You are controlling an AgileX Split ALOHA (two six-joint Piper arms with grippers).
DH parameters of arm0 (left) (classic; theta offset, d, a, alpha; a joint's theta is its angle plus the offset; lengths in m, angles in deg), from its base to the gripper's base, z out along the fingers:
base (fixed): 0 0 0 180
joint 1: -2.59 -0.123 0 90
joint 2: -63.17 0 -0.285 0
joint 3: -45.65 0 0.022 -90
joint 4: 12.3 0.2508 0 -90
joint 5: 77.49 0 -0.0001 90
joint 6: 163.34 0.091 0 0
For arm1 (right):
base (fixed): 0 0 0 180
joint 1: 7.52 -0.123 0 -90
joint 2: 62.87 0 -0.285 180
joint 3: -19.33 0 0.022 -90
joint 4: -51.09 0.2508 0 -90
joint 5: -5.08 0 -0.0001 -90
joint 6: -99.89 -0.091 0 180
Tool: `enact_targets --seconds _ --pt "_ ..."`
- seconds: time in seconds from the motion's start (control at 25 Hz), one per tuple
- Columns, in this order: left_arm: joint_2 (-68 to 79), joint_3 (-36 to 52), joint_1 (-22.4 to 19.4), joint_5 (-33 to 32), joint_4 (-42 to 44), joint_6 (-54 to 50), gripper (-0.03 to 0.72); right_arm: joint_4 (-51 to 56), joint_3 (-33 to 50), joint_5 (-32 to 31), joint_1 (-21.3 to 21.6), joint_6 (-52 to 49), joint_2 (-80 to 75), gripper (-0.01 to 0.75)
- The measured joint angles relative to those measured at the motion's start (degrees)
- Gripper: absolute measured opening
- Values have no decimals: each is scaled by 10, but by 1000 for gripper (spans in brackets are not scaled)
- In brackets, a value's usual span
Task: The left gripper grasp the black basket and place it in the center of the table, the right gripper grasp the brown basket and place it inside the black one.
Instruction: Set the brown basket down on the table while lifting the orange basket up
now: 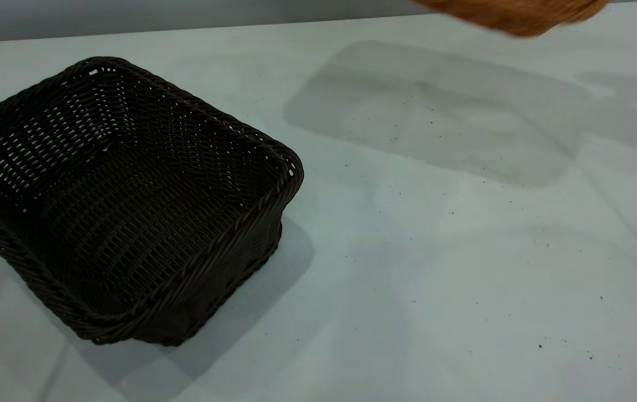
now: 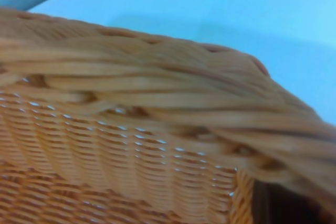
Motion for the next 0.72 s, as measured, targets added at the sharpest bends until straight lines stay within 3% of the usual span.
enact_targets --seconds 0.32,0.56,0.72 --pt "0 0 56 -182 3 113 477 -204 -146 -203 7 -100 49 120" --pt "0 0 117 -313 4 144 477 -254 -222 -215 7 -114 75 120" --pt "2 -1 159 -339 23 205 477 -250 -227 -216 7 -112 74 120"
